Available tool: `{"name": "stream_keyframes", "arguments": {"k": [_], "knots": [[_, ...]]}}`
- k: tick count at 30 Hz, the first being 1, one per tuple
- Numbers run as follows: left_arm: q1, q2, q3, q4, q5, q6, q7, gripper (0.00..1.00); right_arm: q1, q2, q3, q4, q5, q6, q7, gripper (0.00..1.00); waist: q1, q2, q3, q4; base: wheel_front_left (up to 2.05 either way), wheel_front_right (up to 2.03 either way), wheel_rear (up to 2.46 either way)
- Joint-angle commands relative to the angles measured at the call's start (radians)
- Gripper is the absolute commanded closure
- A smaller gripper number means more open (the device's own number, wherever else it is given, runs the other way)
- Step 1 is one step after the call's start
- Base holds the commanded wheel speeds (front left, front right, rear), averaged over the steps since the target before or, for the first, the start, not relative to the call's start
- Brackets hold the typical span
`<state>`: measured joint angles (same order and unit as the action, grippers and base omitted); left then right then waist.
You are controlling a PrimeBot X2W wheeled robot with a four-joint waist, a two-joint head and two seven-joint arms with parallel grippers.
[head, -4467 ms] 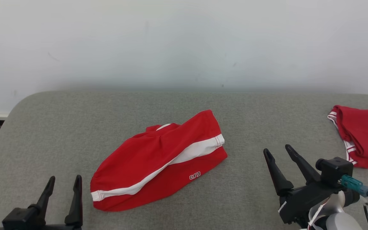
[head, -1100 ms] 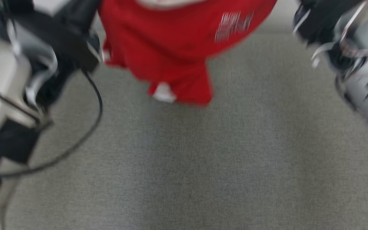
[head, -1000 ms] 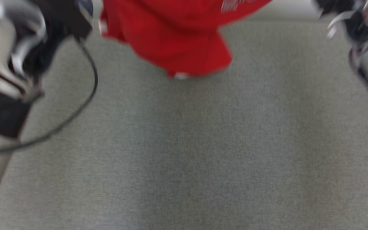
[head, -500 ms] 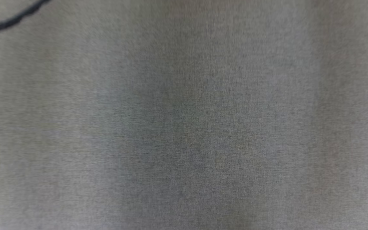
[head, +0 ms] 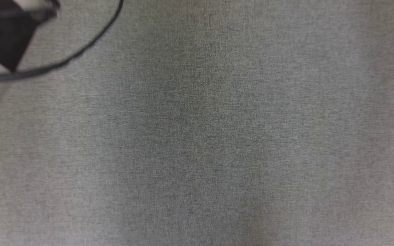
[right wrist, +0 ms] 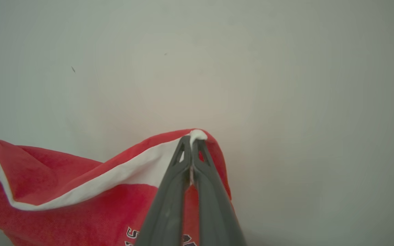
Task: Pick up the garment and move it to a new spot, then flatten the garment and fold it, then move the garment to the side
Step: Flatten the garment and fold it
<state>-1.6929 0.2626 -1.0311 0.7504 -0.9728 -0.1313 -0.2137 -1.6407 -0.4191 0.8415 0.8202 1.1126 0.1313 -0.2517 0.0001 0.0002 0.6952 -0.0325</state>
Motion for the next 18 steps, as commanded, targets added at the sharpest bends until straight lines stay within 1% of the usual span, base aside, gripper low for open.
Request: {"name": "stream_keyframes", "arguments": {"k": [1,4,6,7,8,10,13,14,18], "knots": [[0.025,0.011,-0.009,-0.012,-0.017,0.002,-0.014,1.00,0.029,-0.018,0.003,-0.018,0.016,-0.001,-0.007,1.00,-0.0001,-0.0002,-0.025,0.008,0.00,0.00,0.00],[0.090,0.044,-0.044,-0.049,-0.022,0.002,-0.037,1.00,0.114,-0.042,0.018,-0.085,0.034,-0.001,-0.012,1.00,-0.0001,-0.0002,-0.061,0.006,0.00,0.00,0.00],[0.131,0.065,-0.044,-0.078,-0.038,0.002,-0.046,1.00,0.161,-0.064,0.005,-0.139,0.042,-0.001,-0.012,1.00,-0.0001,-0.0002,-0.084,0.004,0.00,0.00,0.00],[0.158,0.074,-0.034,-0.096,-0.047,0.002,-0.048,1.00,0.190,-0.073,-0.001,-0.165,0.042,-0.001,-0.012,1.00,-0.0001,-0.0002,-0.097,0.002,0.00,0.00,0.00],[0.214,0.088,-0.015,-0.136,-0.063,0.002,-0.052,1.00,0.261,-0.093,-0.002,-0.220,0.048,-0.001,-0.012,1.00,-0.0001,-0.0002,-0.123,0.002,0.00,0.00,0.00],[0.276,0.106,0.021,-0.179,-0.065,0.002,-0.052,1.00,0.326,-0.112,0.002,-0.274,0.049,-0.001,-0.012,1.00,-0.0001,-0.0002,-0.151,0.001,0.00,0.00,0.00],[0.390,0.119,0.080,-0.257,-0.069,0.002,-0.052,1.00,0.416,-0.143,0.005,-0.348,0.075,-0.001,-0.012,1.00,-0.0001,-0.0002,-0.192,0.005,0.00,0.00,0.00],[0.390,0.119,0.080,-0.257,-0.069,0.002,-0.052,1.00,0.416,-0.143,0.005,-0.348,0.075,-0.001,-0.012,1.00,-0.0001,-0.0002,-0.192,0.005,0.00,0.00,0.00],[0.544,0.148,0.126,-0.351,-0.051,0.007,-0.052,1.00,0.533,-0.187,0.041,-0.431,0.127,-0.001,-0.009,1.00,-0.0001,-0.0002,-0.249,0.010,0.00,0.00,0.00]]}}
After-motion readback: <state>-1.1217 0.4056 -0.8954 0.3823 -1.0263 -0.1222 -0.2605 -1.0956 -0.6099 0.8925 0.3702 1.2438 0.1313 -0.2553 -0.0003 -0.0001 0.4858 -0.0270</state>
